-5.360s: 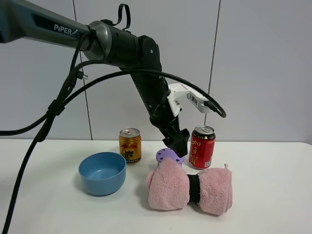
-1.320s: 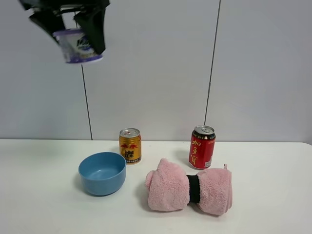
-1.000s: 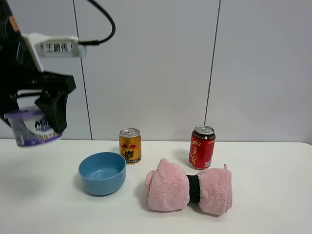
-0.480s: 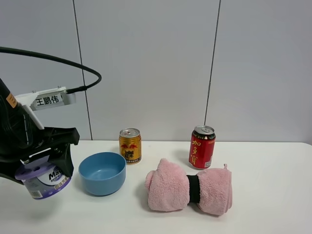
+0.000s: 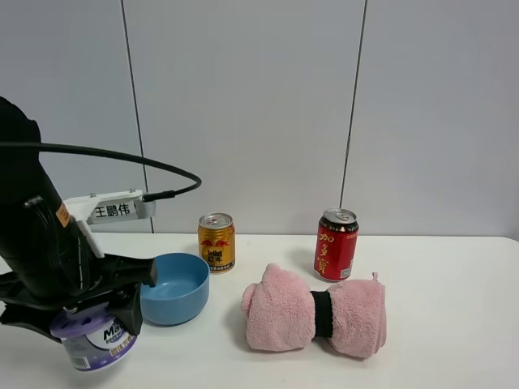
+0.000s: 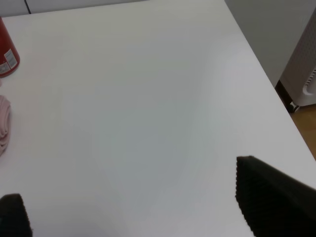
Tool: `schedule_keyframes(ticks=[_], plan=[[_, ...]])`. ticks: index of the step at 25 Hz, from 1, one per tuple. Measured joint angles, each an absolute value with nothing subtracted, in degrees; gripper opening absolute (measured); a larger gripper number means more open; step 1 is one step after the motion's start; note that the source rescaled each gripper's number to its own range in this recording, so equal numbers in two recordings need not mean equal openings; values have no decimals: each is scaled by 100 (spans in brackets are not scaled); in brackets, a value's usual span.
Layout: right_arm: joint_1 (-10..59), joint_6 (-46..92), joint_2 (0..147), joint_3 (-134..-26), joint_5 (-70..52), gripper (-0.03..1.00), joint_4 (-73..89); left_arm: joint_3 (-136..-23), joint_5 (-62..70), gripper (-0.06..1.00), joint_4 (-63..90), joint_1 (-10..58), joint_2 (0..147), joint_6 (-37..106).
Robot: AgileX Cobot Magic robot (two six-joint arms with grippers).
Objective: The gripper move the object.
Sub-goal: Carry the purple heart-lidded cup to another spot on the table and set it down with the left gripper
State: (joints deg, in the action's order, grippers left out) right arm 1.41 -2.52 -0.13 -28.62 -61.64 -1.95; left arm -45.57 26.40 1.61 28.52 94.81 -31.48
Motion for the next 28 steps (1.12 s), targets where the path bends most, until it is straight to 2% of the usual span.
schedule_keyframes(ticks=[12,28], plan=[[141,-252,-13,-2862,-6164,100,-195,-4926,2471,0,307,3298,10005,-3162],[141,-252,-13,-2862,-6164,100,-195,-4926,2179,2,293,3344,10416,-2907]])
